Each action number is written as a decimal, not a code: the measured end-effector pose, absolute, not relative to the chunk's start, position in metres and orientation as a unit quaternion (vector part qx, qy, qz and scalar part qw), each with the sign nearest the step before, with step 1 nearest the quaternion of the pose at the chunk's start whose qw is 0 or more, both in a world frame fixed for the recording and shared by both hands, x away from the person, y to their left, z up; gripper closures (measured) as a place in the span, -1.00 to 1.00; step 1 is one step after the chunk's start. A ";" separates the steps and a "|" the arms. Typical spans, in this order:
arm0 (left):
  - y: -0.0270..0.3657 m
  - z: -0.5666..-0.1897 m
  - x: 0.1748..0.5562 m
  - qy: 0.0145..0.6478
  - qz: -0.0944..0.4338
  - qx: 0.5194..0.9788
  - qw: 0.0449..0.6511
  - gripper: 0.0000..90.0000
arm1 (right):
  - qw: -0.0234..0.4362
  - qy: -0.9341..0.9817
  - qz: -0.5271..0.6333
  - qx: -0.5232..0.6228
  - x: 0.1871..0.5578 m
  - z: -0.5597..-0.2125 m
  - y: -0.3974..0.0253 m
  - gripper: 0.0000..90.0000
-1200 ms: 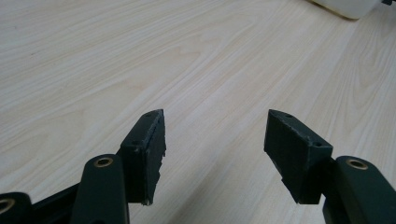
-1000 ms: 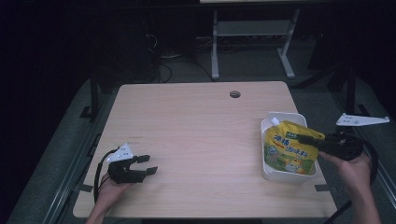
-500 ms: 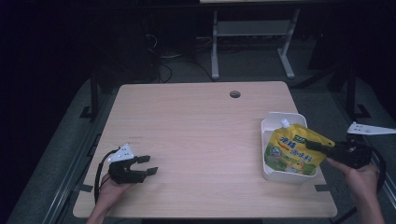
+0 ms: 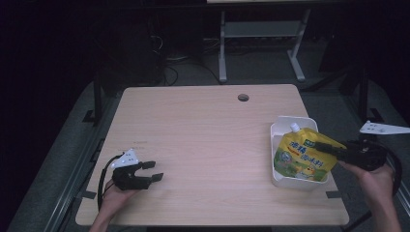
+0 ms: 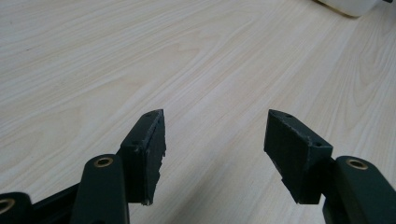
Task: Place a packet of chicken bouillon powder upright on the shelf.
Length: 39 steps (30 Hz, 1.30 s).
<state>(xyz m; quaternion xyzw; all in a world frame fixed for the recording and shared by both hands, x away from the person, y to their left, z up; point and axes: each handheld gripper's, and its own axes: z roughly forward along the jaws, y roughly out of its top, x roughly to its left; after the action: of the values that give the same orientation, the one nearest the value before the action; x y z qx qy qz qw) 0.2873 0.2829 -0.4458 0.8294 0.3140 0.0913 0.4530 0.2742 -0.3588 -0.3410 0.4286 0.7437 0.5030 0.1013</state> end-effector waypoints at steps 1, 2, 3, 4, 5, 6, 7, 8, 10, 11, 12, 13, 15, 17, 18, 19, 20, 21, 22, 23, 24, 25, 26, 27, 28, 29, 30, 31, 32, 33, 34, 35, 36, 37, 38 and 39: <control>0.283 -0.446 0.287 0.315 0.091 0.828 0.454 -0.15 | 0.103 0.745 0.502 0.427 0.274 -0.338 -0.358 0.51; 0.283 -0.446 0.287 0.316 0.091 0.828 0.455 -0.15 | 0.107 0.746 0.500 0.426 0.274 -0.335 -0.358 0.48; 0.283 -0.446 0.287 0.315 0.091 0.828 0.454 -0.15 | 0.109 0.747 0.499 0.425 0.273 -0.333 -0.357 0.48; 0.283 -0.446 0.287 0.316 0.091 0.828 0.454 -0.15 | 0.113 0.748 0.498 0.423 0.273 -0.329 -0.357 0.46; 0.283 -0.446 0.287 0.315 0.091 0.829 0.454 -0.15 | 0.116 0.749 0.497 0.423 0.272 -0.326 -0.356 0.42; 0.283 -0.446 0.287 0.315 0.091 0.829 0.454 -0.15 | 0.119 0.748 0.498 0.422 0.271 -0.323 -0.356 0.41; 0.283 -0.446 0.287 0.315 0.091 0.829 0.454 -0.15 | 0.119 0.749 0.499 0.420 0.270 -0.320 -0.355 0.40; 0.283 -0.446 0.287 0.315 0.091 0.828 0.454 -0.15 | 0.121 0.750 0.499 0.417 0.270 -0.317 -0.355 0.38; 0.283 -0.446 0.287 0.315 0.091 0.828 0.454 -0.15 | 0.123 0.750 0.499 0.416 0.269 -0.315 -0.354 0.37; 0.283 -0.445 0.287 0.316 0.091 0.828 0.454 -0.15 | 0.127 0.751 0.498 0.415 0.268 -0.312 -0.353 0.37; 0.283 -0.445 0.287 0.315 0.091 0.828 0.454 -0.15 | 0.132 0.752 0.499 0.411 0.267 -0.307 -0.352 0.35; 0.283 -0.445 0.287 0.315 0.091 0.828 0.454 -0.15 | 0.132 0.752 0.499 0.411 0.267 -0.307 -0.352 0.35; 0.283 -0.445 0.287 0.315 0.091 0.828 0.454 -0.15 | 0.139 0.754 0.497 0.407 0.265 -0.300 -0.350 0.34; 0.284 -0.445 0.287 0.315 0.092 0.828 0.454 -0.15 | 0.142 0.754 0.498 0.405 0.264 -0.296 -0.350 0.33; 0.284 -0.445 0.287 0.315 0.092 0.828 0.454 -0.15 | 0.144 0.754 0.499 0.404 0.263 -0.294 -0.349 0.31; 0.284 -0.445 0.287 0.315 0.092 0.829 0.454 -0.15 | 0.144 0.754 0.499 0.404 0.263 -0.294 -0.349 0.31; 0.284 -0.445 0.287 0.314 0.092 0.829 0.454 -0.15 | 0.146 0.753 0.499 0.403 0.262 -0.292 -0.348 0.31; 0.284 -0.445 0.287 0.315 0.092 0.829 0.454 -0.15 | 0.149 0.755 0.499 0.398 0.261 -0.289 -0.346 0.30; 0.284 -0.445 0.287 0.315 0.092 0.829 0.454 -0.15 | 0.149 0.755 0.499 0.398 0.261 -0.289 -0.346 0.30; 0.284 -0.445 0.287 0.315 0.092 0.829 0.454 -0.15 | 0.153 0.759 0.496 0.394 0.259 -0.285 -0.342 0.29; 0.284 -0.445 0.287 0.315 0.092 0.829 0.454 -0.15 | 0.154 0.760 0.496 0.391 0.259 -0.284 -0.340 0.29; 0.284 -0.445 0.286 0.315 0.092 0.829 0.454 -0.15 | 0.154 0.760 0.496 0.391 0.259 -0.284 -0.340 0.29; 0.284 -0.445 0.286 0.314 0.092 0.829 0.454 -0.15 | 0.153 0.764 0.495 0.383 0.256 -0.281 -0.334 0.27; 0.284 -0.445 0.286 0.314 0.092 0.829 0.454 -0.15 | 0.153 0.764 0.495 0.383 0.256 -0.281 -0.334 0.27; 0.284 -0.445 0.286 0.314 0.091 0.829 0.454 -0.15 | 0.153 0.767 0.495 0.380 0.256 -0.281 -0.332 0.27; 0.284 -0.445 0.286 0.314 0.091 0.829 0.453 -0.15 | 0.150 0.771 0.494 0.374 0.254 -0.280 -0.326 0.25; 0.284 -0.445 0.286 0.314 0.091 0.829 0.453 -0.15 | 0.150 0.771 0.494 0.374 0.254 -0.280 -0.326 0.25; 0.284 -0.445 0.286 0.314 0.091 0.829 0.454 -0.15 | 0.145 0.776 0.491 0.369 0.252 -0.281 -0.320 0.23; 0.284 -0.445 0.286 0.314 0.091 0.829 0.454 -0.15 | 0.145 0.776 0.491 0.369 0.252 -0.281 -0.320 0.23; 0.284 -0.445 0.286 0.314 0.091 0.829 0.453 -0.15 | 0.143 0.778 0.490 0.367 0.251 -0.282 -0.317 0.23; 0.284 -0.445 0.286 0.314 0.091 0.829 0.453 -0.15 | 0.140 0.780 0.490 0.364 0.251 -0.283 -0.314 0.22; 0.284 -0.445 0.286 0.314 0.091 0.829 0.453 -0.16 | 0.136 0.782 0.488 0.363 0.250 -0.286 -0.309 0.18; 0.284 -0.445 0.286 0.314 0.091 0.829 0.453 -0.16 | 0.136 0.782 0.488 0.363 0.250 -0.286 -0.309 0.18; 0.285 -0.445 0.286 0.314 0.090 0.829 0.454 -0.16 | 0.130 0.783 0.488 0.363 0.249 -0.289 -0.305 0.18; 0.284 -0.445 0.286 0.314 0.090 0.829 0.454 -0.16 | 0.130 0.785 0.487 0.362 0.249 -0.290 -0.303 0.17; 0.284 -0.445 0.286 0.314 0.090 0.829 0.453 -0.16 | 0.129 0.786 0.485 0.362 0.248 -0.292 -0.301 0.17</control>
<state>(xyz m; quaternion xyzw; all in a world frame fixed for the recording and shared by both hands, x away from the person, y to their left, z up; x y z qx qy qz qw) 0.2856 0.2844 -0.4448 0.8293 0.3141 0.0896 0.4534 0.2483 -0.3007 -0.2921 0.3615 0.7857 0.4852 0.1286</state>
